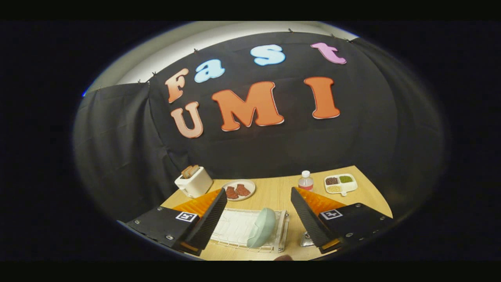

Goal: Take the plate from the dish rack, then take the spoon from the basket and place it into the plate.

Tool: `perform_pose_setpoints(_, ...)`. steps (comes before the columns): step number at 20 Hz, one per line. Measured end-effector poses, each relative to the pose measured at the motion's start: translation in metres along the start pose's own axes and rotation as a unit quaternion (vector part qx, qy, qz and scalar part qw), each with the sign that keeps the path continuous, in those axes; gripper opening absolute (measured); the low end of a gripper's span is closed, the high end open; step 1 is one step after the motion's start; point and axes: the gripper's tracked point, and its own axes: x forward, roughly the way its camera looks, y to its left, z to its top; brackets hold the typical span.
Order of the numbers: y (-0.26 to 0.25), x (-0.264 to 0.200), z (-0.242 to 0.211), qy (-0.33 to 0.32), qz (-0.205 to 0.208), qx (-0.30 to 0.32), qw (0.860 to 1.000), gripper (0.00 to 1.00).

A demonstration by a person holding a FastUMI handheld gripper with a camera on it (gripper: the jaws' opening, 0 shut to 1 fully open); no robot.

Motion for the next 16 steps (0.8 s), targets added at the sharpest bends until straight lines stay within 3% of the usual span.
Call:
perform_pose_setpoints(7,-0.016,0.037,-0.059,0.122,-0.03,-0.028,0.992,0.98)
perform_pose_setpoints(13,-0.021,0.058,-0.102,0.227,-0.034,-0.022,0.973,0.95)
perform_pose_setpoints(16,-0.021,0.06,-0.13,0.288,-0.037,-0.022,0.957,0.89)
